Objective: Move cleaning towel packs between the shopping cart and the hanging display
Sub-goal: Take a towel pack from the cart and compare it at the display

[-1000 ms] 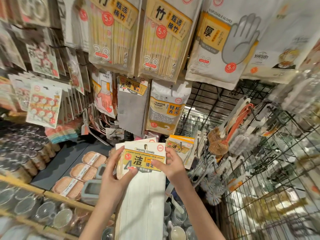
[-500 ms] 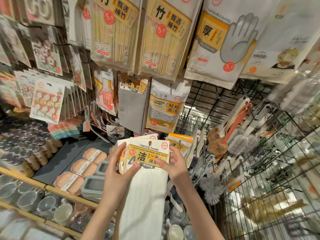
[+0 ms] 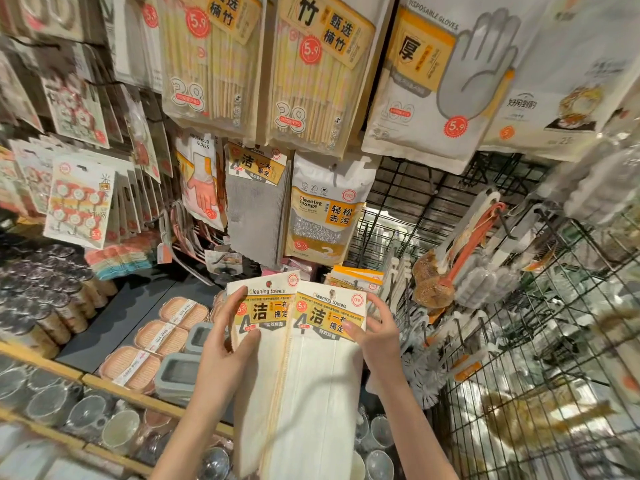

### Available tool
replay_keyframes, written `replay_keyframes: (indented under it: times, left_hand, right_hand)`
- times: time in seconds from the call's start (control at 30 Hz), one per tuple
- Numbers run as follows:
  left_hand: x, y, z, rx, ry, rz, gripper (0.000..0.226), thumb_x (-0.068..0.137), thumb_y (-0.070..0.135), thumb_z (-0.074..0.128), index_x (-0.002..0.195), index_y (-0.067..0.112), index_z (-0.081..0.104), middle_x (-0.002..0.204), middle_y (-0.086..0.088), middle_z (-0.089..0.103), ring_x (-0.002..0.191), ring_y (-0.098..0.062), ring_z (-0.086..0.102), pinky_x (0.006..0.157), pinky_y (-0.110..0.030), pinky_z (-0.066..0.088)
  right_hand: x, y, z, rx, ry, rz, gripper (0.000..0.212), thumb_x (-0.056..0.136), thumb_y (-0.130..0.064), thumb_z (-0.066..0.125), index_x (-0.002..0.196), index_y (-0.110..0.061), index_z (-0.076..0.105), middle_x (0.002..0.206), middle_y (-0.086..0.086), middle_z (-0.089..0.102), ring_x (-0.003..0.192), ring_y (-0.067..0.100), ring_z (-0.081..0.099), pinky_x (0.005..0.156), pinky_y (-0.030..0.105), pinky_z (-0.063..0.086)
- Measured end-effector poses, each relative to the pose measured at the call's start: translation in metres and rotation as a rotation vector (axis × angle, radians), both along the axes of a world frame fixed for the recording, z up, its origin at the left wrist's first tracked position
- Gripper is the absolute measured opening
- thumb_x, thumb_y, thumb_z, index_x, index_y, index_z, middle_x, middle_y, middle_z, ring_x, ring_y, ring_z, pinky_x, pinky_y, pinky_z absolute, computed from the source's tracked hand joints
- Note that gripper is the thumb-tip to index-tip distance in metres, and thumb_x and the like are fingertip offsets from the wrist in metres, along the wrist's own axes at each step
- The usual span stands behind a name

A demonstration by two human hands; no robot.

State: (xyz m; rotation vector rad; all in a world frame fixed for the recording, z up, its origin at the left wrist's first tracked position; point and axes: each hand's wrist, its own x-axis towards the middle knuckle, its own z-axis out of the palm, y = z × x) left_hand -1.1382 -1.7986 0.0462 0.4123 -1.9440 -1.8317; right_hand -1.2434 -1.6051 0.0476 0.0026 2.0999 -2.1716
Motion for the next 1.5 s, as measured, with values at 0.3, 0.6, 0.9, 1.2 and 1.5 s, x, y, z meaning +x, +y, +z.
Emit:
replay_keyframes:
  times: [0.3,0.6,0.9,1.2,1.5]
  left_hand:
    - [-0.005,-0.011,0.0,-0.082,-0.031,0.053,0.058,0.09,0.002,0.057,0.13,0.041,0.045,0.124,0.044,0.044,0.117,0.023,0.037,0.105,-0.032,0.033]
    - [-0.004,-0.025,0.002,-0.067,-0.052,0.141,0.059,0.088,0.002,0.059,0.129,0.042,0.044,0.132,0.018,0.048,0.116,0.015,0.042,0.099,-0.031,0.036]
    - [-0.009,-0.025,0.002,-0.06,-0.08,0.157,0.062,0.088,0.002,0.059,0.122,0.051,0.043,0.126,0.035,0.044,0.109,0.028,0.038,0.095,-0.029,0.038]
    - [-0.012,-0.024,0.001,-0.029,-0.086,0.164,0.062,0.087,-0.003,0.059,0.121,0.048,0.046,0.118,0.042,0.047,0.11,0.027,0.04,0.099,-0.037,0.04]
    - [-0.012,-0.021,0.002,-0.036,-0.109,0.157,0.063,0.087,0.001,0.06,0.121,0.053,0.046,0.122,0.04,0.045,0.117,0.014,0.042,0.106,-0.05,0.037]
  right_hand:
    - [-0.031,0.017,-0.033,0.135,-0.034,-0.075,0.057,0.075,0.004,0.07,0.126,-0.013,0.048,0.095,0.007,0.071,0.076,0.005,0.07,0.061,0.016,0.053]
    - [-0.07,0.018,-0.054,0.235,-0.084,-0.177,0.048,0.077,0.003,0.065,0.118,-0.016,0.05,0.097,0.01,0.07,0.085,0.02,0.068,0.079,0.043,0.055]
    - [-0.078,0.012,-0.07,0.296,-0.087,-0.274,0.051,0.078,0.004,0.064,0.121,-0.019,0.051,0.105,0.005,0.063,0.092,0.021,0.061,0.082,0.044,0.053]
    - [-0.084,0.017,-0.079,0.223,-0.031,-0.293,0.049,0.079,0.008,0.064,0.12,-0.014,0.051,0.107,0.008,0.062,0.095,0.021,0.06,0.076,0.039,0.054]
    - [-0.114,-0.001,-0.079,0.43,-0.029,-0.384,0.042,0.08,0.002,0.064,0.118,-0.014,0.053,0.091,0.001,0.065,0.078,0.02,0.058,0.063,0.028,0.04]
